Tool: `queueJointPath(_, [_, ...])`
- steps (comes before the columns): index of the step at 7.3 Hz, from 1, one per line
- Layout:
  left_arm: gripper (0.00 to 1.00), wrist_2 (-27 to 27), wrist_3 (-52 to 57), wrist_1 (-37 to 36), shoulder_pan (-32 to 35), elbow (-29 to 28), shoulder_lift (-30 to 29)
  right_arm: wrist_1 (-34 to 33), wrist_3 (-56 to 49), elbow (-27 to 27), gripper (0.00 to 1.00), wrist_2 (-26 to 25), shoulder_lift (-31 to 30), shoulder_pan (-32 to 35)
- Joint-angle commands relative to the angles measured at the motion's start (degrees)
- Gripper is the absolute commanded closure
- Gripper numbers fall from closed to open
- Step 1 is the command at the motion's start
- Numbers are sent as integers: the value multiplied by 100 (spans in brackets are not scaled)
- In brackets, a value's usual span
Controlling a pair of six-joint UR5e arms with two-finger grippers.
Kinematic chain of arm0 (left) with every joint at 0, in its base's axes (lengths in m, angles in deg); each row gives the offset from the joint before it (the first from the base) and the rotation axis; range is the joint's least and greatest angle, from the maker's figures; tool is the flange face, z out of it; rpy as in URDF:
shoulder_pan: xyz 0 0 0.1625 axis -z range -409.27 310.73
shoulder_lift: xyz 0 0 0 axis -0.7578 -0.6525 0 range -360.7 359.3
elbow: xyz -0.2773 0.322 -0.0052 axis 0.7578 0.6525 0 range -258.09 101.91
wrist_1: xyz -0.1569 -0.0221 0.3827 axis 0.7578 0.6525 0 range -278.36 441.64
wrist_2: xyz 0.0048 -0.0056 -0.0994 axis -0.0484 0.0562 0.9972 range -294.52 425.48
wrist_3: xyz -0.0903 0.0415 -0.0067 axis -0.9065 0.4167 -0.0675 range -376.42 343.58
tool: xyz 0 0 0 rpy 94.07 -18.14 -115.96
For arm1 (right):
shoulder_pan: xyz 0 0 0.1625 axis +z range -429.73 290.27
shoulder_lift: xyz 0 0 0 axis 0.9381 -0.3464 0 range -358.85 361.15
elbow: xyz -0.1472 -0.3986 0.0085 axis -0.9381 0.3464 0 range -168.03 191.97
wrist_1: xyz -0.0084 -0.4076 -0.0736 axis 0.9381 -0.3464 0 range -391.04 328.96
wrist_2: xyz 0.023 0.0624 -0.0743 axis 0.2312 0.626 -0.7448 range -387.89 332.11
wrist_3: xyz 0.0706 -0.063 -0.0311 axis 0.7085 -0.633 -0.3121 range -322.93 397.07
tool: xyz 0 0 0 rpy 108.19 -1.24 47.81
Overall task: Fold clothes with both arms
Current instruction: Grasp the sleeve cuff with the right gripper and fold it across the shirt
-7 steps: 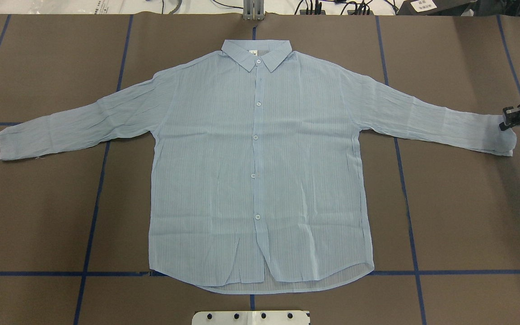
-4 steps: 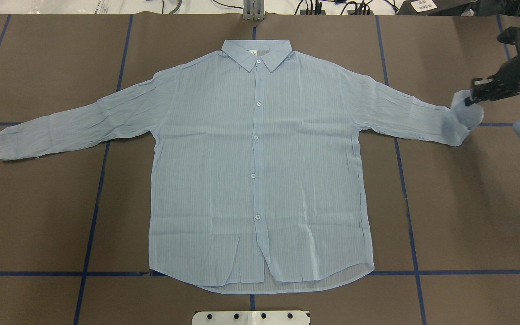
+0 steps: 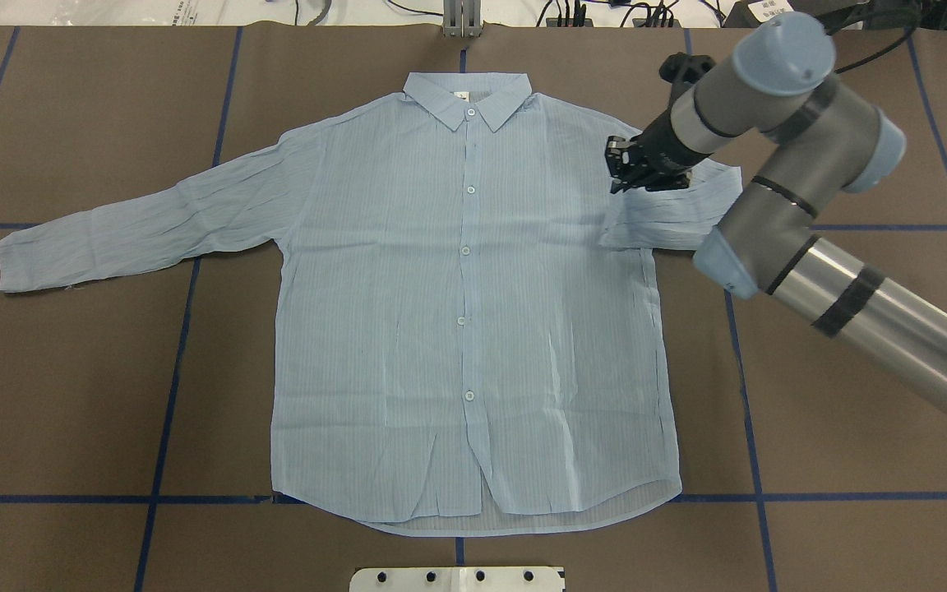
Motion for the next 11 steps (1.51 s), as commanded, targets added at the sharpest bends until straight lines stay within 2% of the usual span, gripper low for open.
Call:
queueJointPath(1, [0, 0, 0, 2, -3, 8, 3, 10, 793, 1069, 100, -693, 1496, -535])
queueJointPath(3, [0, 9, 0, 11, -3, 8, 12, 10, 811, 1546, 100, -1194, 2211, -904])
queueJointPath(5, [0, 9, 0, 11, -3, 8, 12, 18, 846, 1881, 100, -1345, 2565, -1019])
queueJointPath(6, [0, 0, 9, 11, -3, 8, 12, 18, 846, 2012, 85, -1424, 2670, -1054])
queueJointPath(7, [0, -9, 17, 20, -20, -79, 4, 18, 846, 2153, 1, -1677, 2828, -1168])
queueJointPath(8, [0, -9, -35, -6, -38, -106, 3, 18, 855, 2241, 0, -1784, 2890, -1239])
queueJointPath(9, [0, 0, -609, 2, -177, -237, -49, 18, 916, 2251, 0, -1794, 2961, -1257])
queueJointPath(10, [0, -26, -1877, 124, -762, -255, -171, -8, 969, 2199, 0, -1750, 2961, -1240])
queueJointPath(11, [0, -44, -2264, 456, -1211, -360, -224, -43, 1126, 2181, 0, -1741, 2961, -1239])
